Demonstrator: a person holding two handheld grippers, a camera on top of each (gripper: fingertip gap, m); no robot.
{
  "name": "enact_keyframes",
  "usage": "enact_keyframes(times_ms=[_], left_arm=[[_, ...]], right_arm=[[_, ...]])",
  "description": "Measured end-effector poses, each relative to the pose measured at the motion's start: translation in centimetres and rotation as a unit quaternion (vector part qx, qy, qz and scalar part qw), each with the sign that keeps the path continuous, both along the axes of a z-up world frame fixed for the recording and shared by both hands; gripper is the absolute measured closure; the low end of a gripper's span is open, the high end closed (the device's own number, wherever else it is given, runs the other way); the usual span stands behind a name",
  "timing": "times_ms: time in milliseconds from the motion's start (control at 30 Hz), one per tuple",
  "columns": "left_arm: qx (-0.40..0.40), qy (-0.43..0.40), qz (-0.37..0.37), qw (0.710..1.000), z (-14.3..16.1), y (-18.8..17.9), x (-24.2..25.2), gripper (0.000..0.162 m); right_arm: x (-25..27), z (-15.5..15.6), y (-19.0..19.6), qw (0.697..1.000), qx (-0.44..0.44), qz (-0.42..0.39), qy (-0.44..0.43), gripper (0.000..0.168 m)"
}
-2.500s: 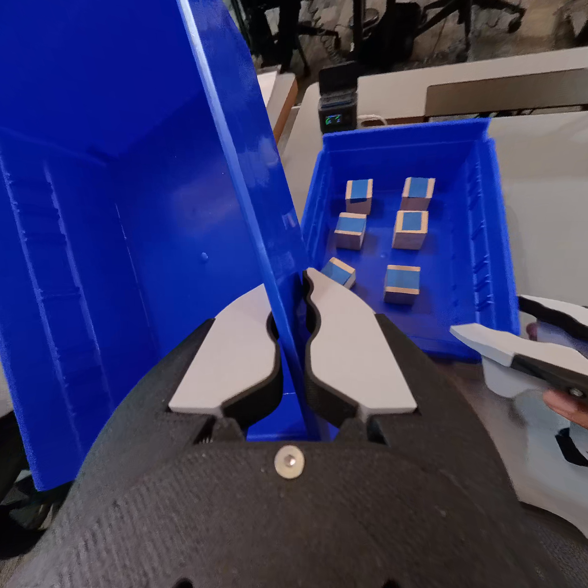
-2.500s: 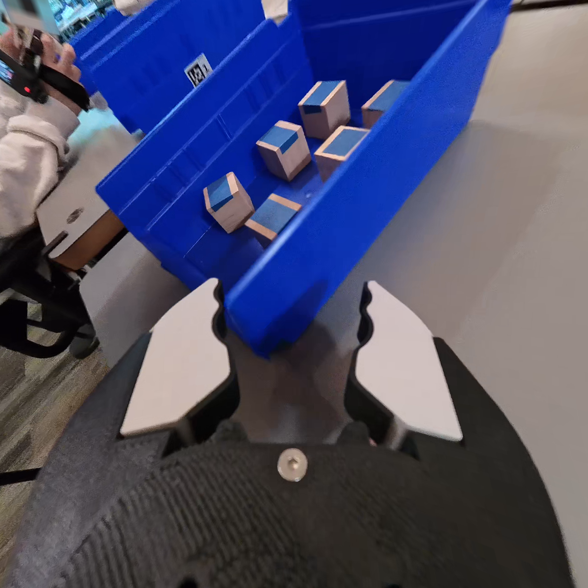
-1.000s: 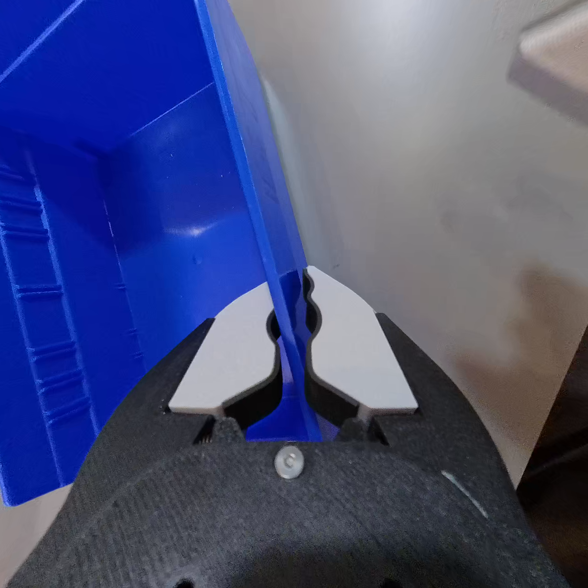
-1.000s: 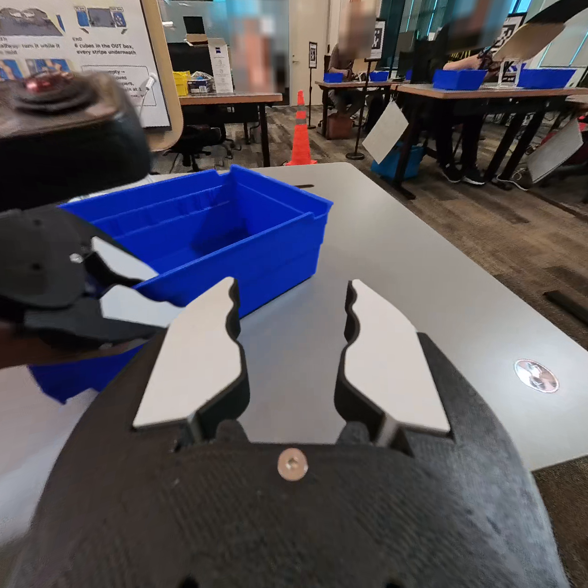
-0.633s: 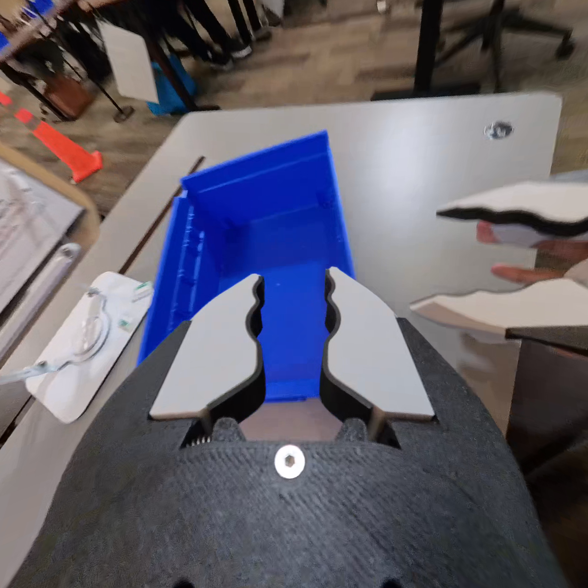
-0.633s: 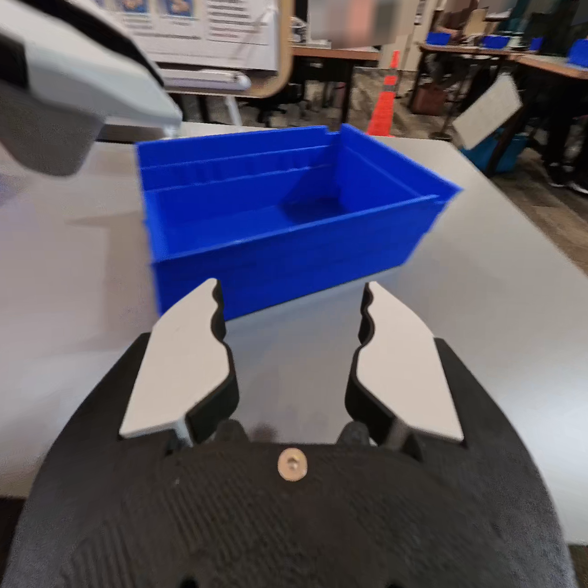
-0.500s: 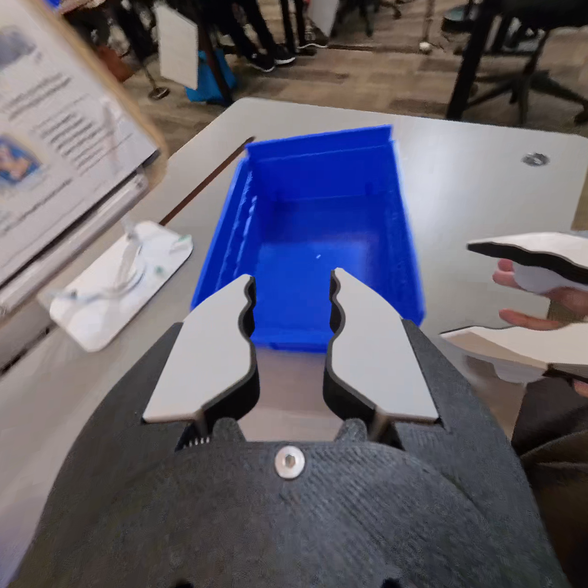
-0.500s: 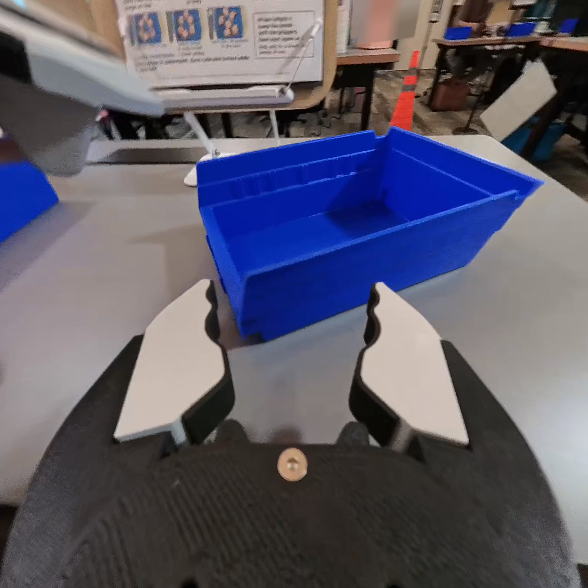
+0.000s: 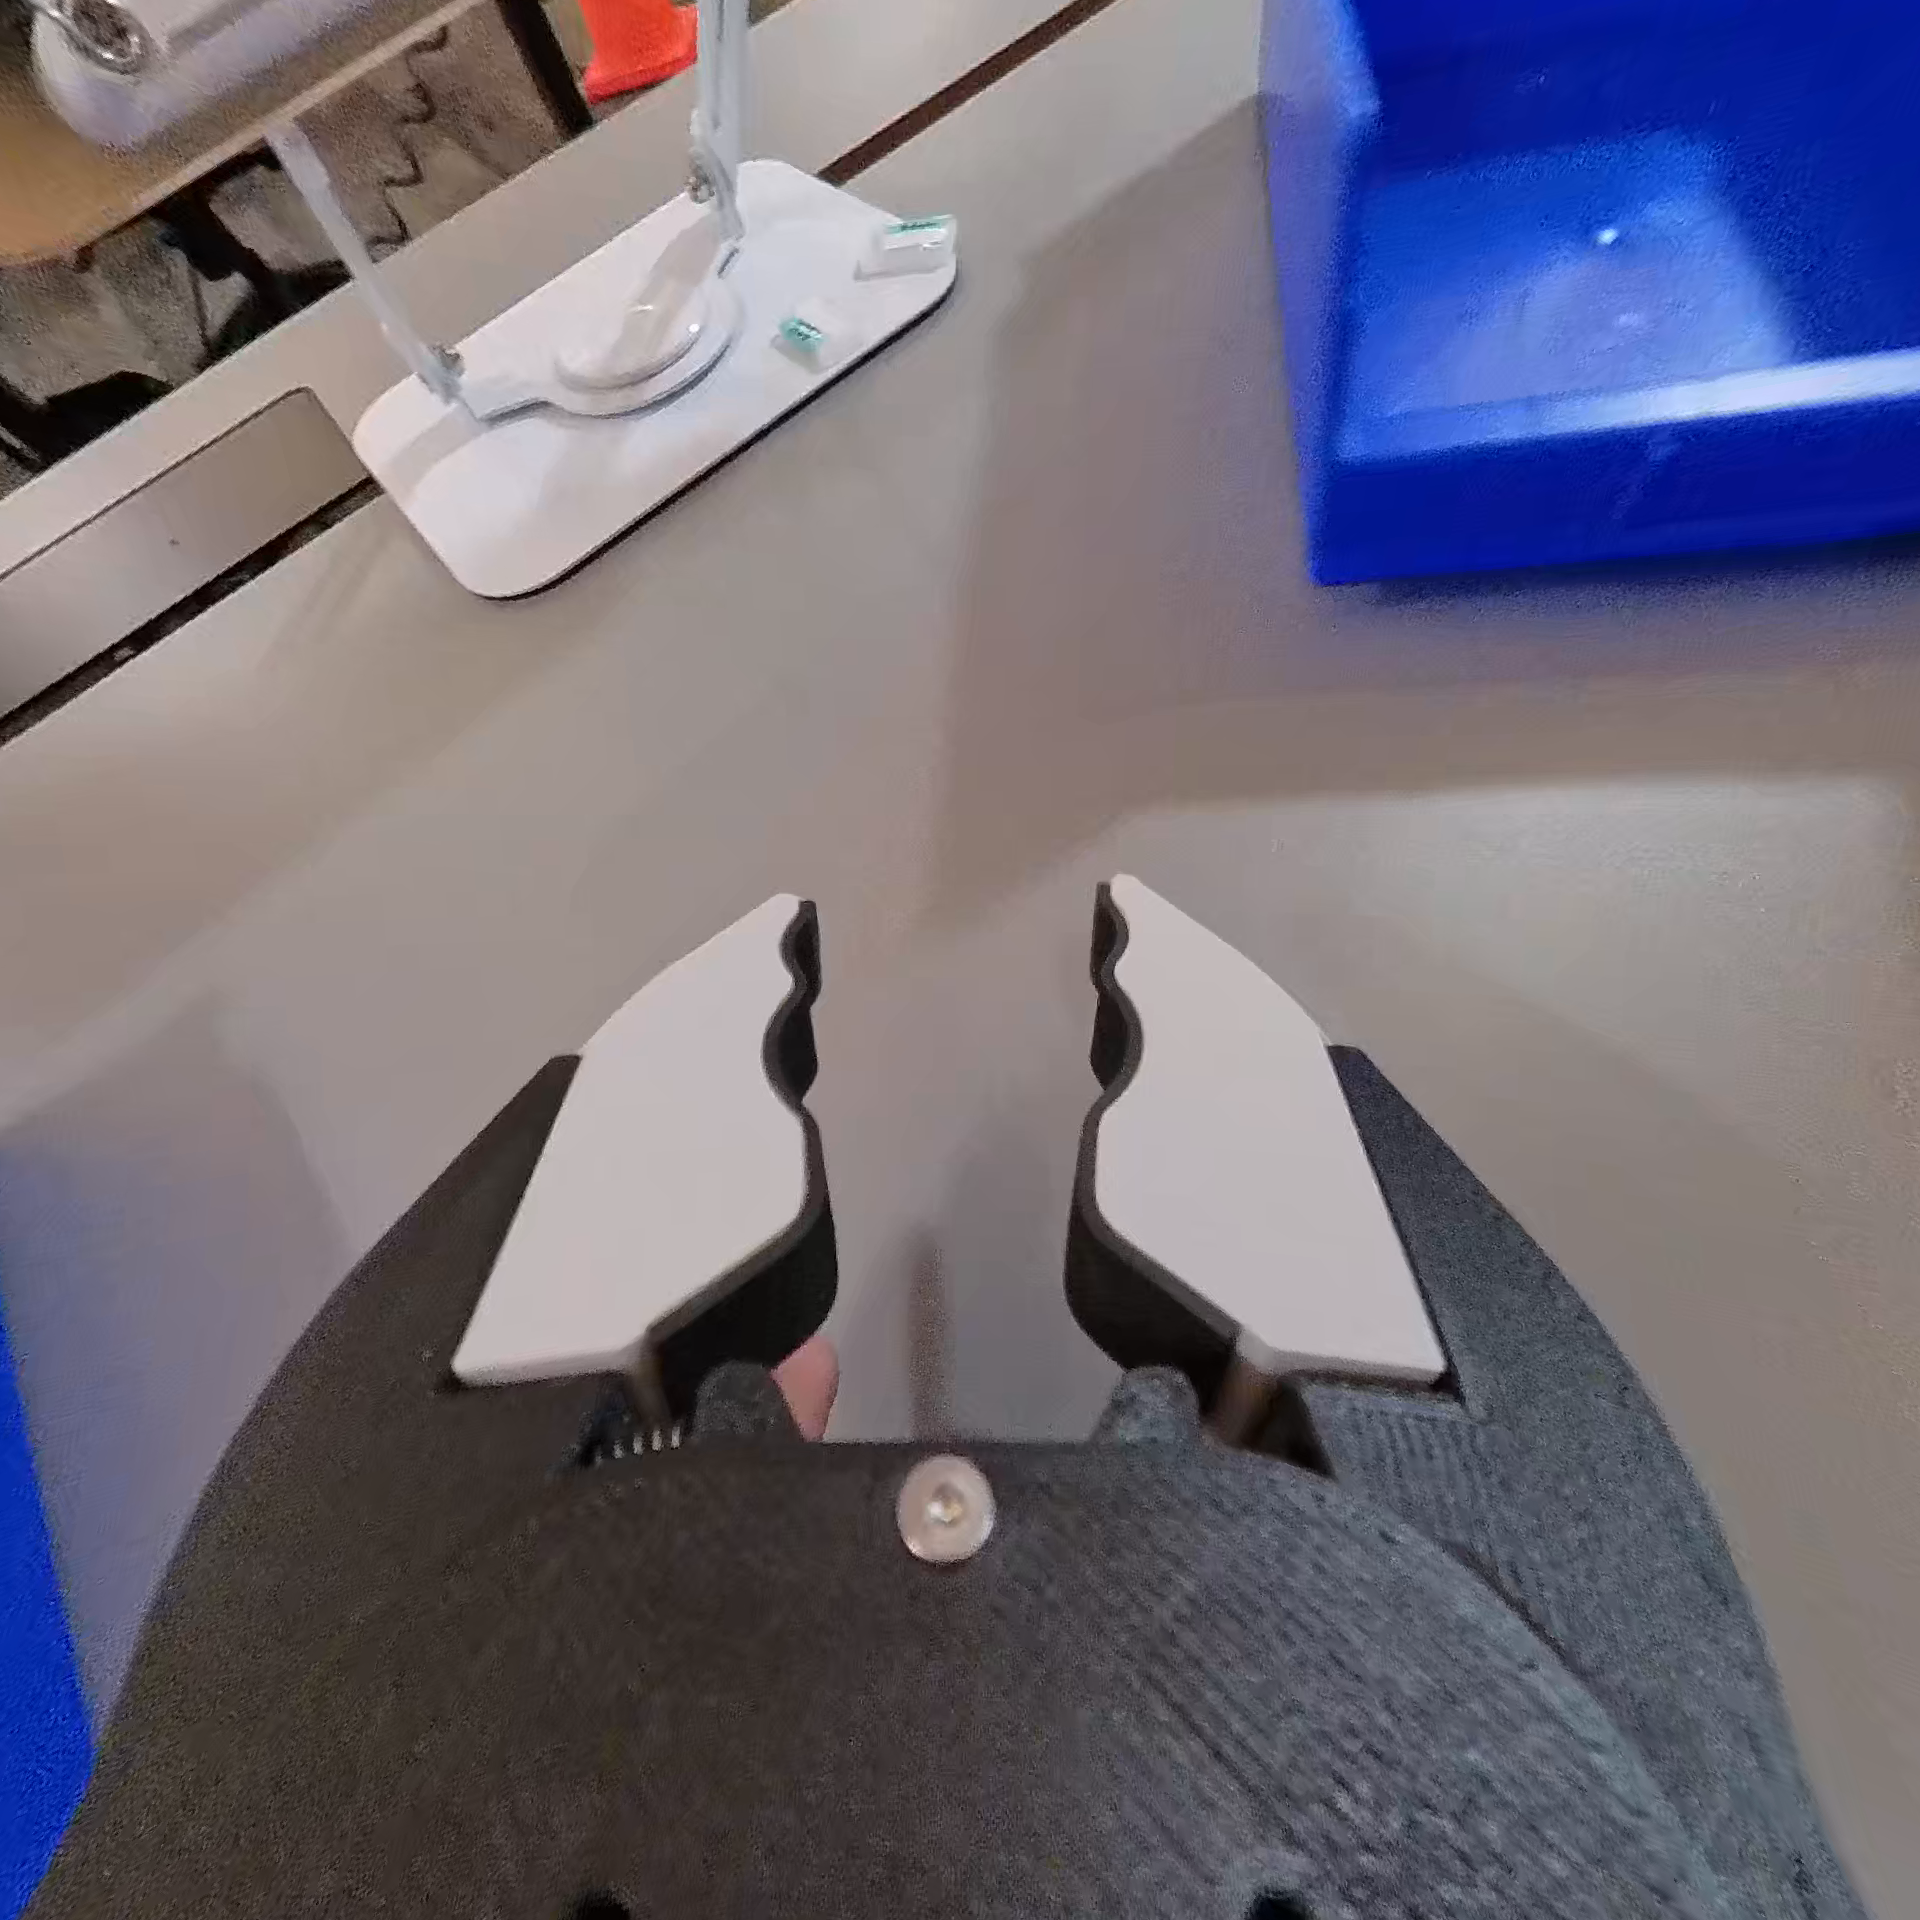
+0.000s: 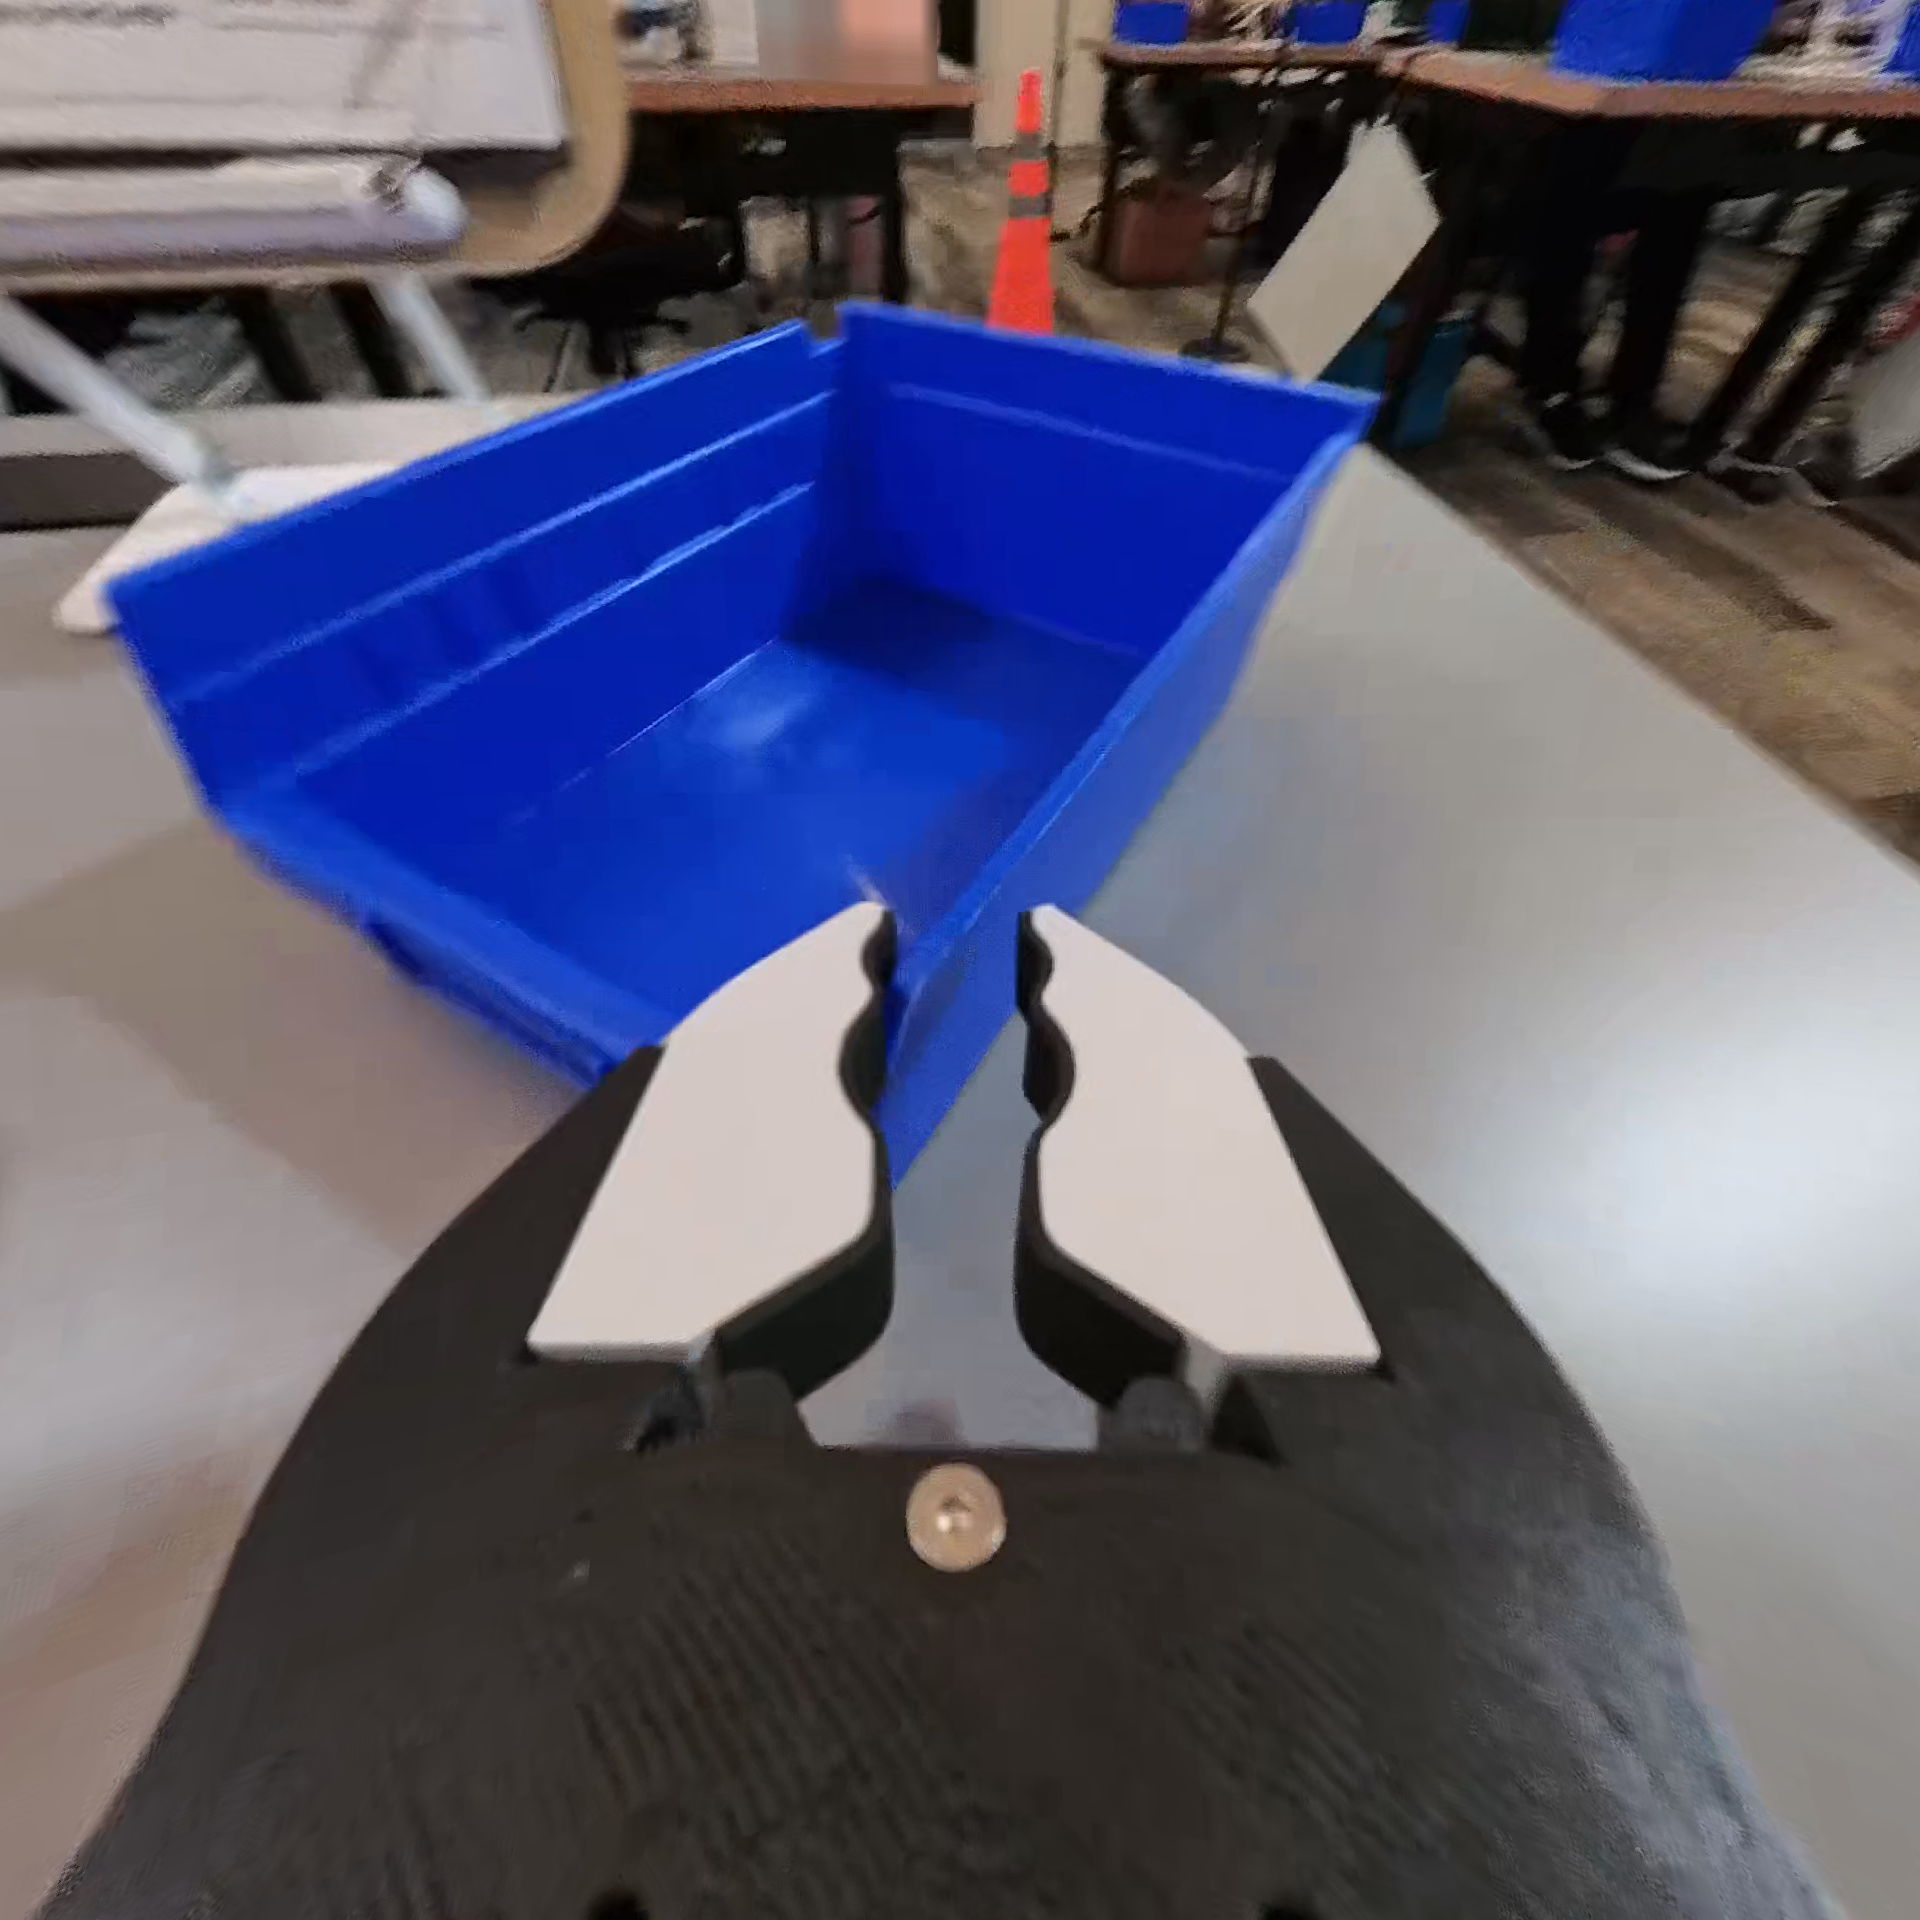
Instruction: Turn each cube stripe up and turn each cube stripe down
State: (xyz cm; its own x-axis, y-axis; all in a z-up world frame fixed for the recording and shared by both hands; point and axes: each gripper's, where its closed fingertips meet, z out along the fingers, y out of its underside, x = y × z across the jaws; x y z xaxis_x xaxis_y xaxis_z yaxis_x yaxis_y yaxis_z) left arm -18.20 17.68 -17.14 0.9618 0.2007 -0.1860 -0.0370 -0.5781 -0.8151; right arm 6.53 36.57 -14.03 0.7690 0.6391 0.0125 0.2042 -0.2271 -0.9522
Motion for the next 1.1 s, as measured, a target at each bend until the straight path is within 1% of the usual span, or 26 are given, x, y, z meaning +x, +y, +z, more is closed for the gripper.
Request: enact_keyframes(times_ms=[33, 67, 133, 167, 200, 267, 367, 400, 500, 533, 567, 667, 767, 867, 900, 967, 1100], left_arm=[[0.002, 0.001, 0.004, 1.0, 0.0, -0.2, -0.1, 0.11], [0.006, -0.003, 0.008, 1.0, 0.1, -0.4, -0.1, 0.112], [0.011, -0.021, 0.016, 1.0, 0.0, -0.7, -0.1, 0.114], [0.015, -0.03, 0.019, 0.999, 0.0, -0.8, -0.1, 0.114], [0.016, -0.036, 0.023, 0.999, 0.0, -0.9, -0.2, 0.115], [0.012, -0.045, 0.03, 0.998, -0.3, -1.1, -0.4, 0.125], [0.019, -0.048, 0.046, 0.998, -0.2, -1.4, -0.9, 0.132], [0.024, -0.045, 0.052, 0.997, 0.0, -1.5, -1.3, 0.134], [0.052, -0.044, 0.067, 0.995, 1.0, -2.0, -2.2, 0.135], [0.066, -0.047, 0.081, 0.993, 1.4, -2.3, -2.7, 0.128], [0.08, -0.058, 0.085, 0.992, 1.7, -2.4, -3.0, 0.123], [0.109, -0.105, 0.079, 0.985, 2.1, -2.4, -3.4, 0.125], [0.126, -0.14, 0.09, 0.978, 2.3, -2.8, -4.4, 0.124], [0.147, -0.178, 0.074, 0.97, 2.8, -2.8, -4.3, 0.131], [0.16, -0.187, 0.067, 0.967, 3.3, -2.7, -4.2, 0.13], [0.173, -0.183, 0.065, 0.966, 3.7, -2.8, -4.2, 0.139], [0.144, -0.139, 0.058, 0.978, 3.1, -2.8, -4.1, 0.139]], right_arm=[[0.8, 0.7, 1.7, 1.0, 0.008, -0.007, 0.008, 0.15], [1.3, 1.3, 3.4, 1.0, 0.016, -0.006, 0.013, 0.146], [1.7, 0.5, 6.2, 1.0, 0.006, 0.017, -0.013, 0.137], [1.7, 0.1, 7.3, 0.999, -0.001, 0.033, -0.021, 0.122], [1.8, 0.0, 8.2, 0.999, -0.006, 0.048, -0.016, 0.125], [2.9, 0.0, 10.1, 0.999, -0.012, 0.038, -0.007, 0.128], [4.9, -0.1, 12.1, 1.0, -0.009, 0.013, -0.019, 0.157], [5.5, -0.1, 12.5, 1.0, -0.008, 0.013, -0.022, 0.163], [6.5, -0.2, 13.2, 0.999, -0.017, 0.037, -0.019, 0.164], [6.9, -0.2, 13.5, 0.999, -0.028, 0.038, -0.011, 0.165], [7.3, -0.1, 13.7, 0.998, -0.039, 0.04, -0.003, 0.165], [9.2, 0.0, 14.5, 0.998, -0.051, 0.044, 0.008, 0.166], [11.1, 0.0, 15.4, 0.998, -0.051, 0.048, 0.003, 0.166], [11.9, -0.2, 15.9, 0.997, -0.044, 0.065, -0.02, 0.166], [12.0, -0.3, 16.0, 0.996, -0.041, 0.07, -0.027, 0.166], [12.1, -0.3, 16.3, 0.996, -0.037, 0.08, -0.035, 0.164], [12.3, -0.3, 16.7, 0.994, -0.032, 0.094, -0.042, 0.165]])
